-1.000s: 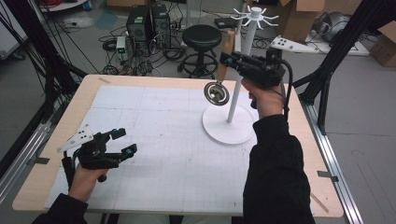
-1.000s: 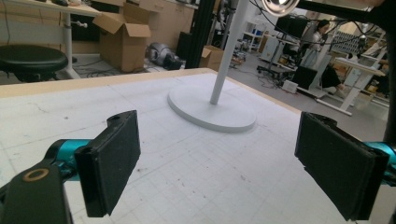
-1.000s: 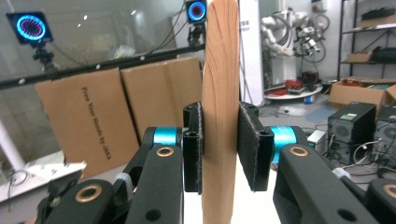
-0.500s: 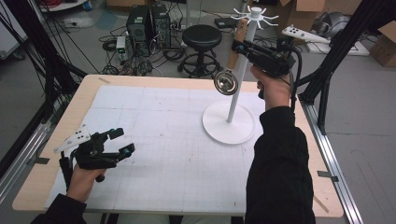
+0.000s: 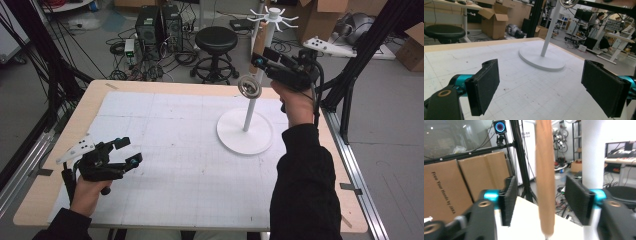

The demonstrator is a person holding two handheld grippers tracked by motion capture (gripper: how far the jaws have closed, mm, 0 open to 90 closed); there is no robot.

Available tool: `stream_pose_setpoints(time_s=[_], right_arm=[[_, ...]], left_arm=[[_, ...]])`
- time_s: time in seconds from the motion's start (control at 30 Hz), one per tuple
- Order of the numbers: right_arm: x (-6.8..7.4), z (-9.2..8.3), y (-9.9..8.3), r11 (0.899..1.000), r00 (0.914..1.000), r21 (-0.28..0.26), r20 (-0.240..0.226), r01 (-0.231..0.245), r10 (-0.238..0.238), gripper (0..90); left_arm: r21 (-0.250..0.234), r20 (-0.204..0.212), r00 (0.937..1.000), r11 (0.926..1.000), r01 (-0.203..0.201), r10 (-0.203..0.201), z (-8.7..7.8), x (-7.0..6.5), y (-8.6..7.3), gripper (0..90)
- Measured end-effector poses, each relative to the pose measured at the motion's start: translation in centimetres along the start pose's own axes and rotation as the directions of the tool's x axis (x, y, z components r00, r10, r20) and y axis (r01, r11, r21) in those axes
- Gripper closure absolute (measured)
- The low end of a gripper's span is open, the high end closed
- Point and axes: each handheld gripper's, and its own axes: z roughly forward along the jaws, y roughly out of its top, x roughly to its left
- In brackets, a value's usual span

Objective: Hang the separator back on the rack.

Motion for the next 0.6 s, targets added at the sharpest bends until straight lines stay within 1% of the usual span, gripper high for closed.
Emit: stream_pose_setpoints(time_s=[0.03, 0.13, 0.23, 0.27, 0.3, 0.33, 0.37, 0.4, 0.43, 0.47, 0.5, 0.6], right_arm=[[-0.1, -0.4, -0.5, 1.0, 0.9999, 0.013, 0.009, 0.009, -0.009, 38.3], [0.0, -1.5, -1.8, 0.999, 0.9997, 0.037, 0.015, 0.016, -0.017, 34.6], [0.2, -3.0, -3.6, 0.998, 0.9987, 0.06, 0.038, 0.032, -0.034, 30.1], [0.4, -3.5, -4.4, 0.997, 0.9977, 0.059, 0.052, 0.039, -0.042, 28.9], [0.5, -4.1, -5.2, 0.997, 0.9965, 0.061, 0.067, 0.045, -0.049, 27.2], [0.7, -5.0, -6.4, 0.996, 0.9945, 0.071, 0.088, 0.051, -0.057, 23.0], [0.8, -5.5, -7.2, 0.996, 0.993, 0.076, 0.101, 0.054, -0.062, 20.2], [1.1, -6.3, -8.5, 0.995, 0.9898, 0.086, 0.126, 0.055, -0.066, 18.8], [1.2, -6.8, -9.3, 0.994, 0.9879, 0.096, 0.139, 0.056, -0.069, 18.7], [1.4, -7.6, -10.7, 0.991, 0.985, 0.116, 0.151, 0.067, -0.084, 18.7], [1.6, -8.1, -11.5, 0.99, 0.9835, 0.123, 0.156, 0.073, -0.091, 18.7], [2.3, -9.9, -14.4, 0.986, 0.9794, 0.139, 0.169, 0.086, -0.11, 18.1]], left_arm=[[-0.005, 0.0, 1.0, 1.0, 0.003, -0.003, 0.0, 0.0, 0.0, 15.4], [-0.015, -0.001, 1.0, 0.9999, -0.002, 0.002, 0.0, 0.1, 0.0, 15.3], [-0.024, 0.0, 0.9999, 0.9996, -0.014, 0.014, 0.0, 0.1, -0.1, 15.0], [-0.023, 0.004, 0.9999, 0.9996, -0.017, 0.017, 0.0, 0.1, -0.1, 14.9], [-0.029, 0.006, 0.9997, 0.9993, -0.023, 0.023, 0.0, 0.1, -0.1, 14.9], [-0.034, 0.005, 0.9997, 0.9991, -0.025, 0.025, 0.0, 0.1, -0.1, 14.7], [-0.041, 0.01, 0.9996, 0.9988, -0.026, 0.026, 0.0, 0.1, -0.1, 14.6], [-0.046, 0.011, 0.9995, 0.9986, -0.027, 0.028, 0.0, 0.1, -0.1, 14.6], [-0.053, 0.007, 0.9995, 0.9982, -0.029, 0.03, 0.0, 0.1, -0.1, 14.6], [-0.056, 0.003, 0.9994, 0.9979, -0.034, 0.034, 0.0, 0.1, 0.0, 14.6], [-0.057, 0.002, 0.9994, 0.9978, -0.033, 0.034, 0.0, 0.1, 0.0, 14.6], [-0.043, 0.001, 0.9995, 0.9985, -0.033, 0.033, -0.1, 0.0, 0.0, 14.6]])
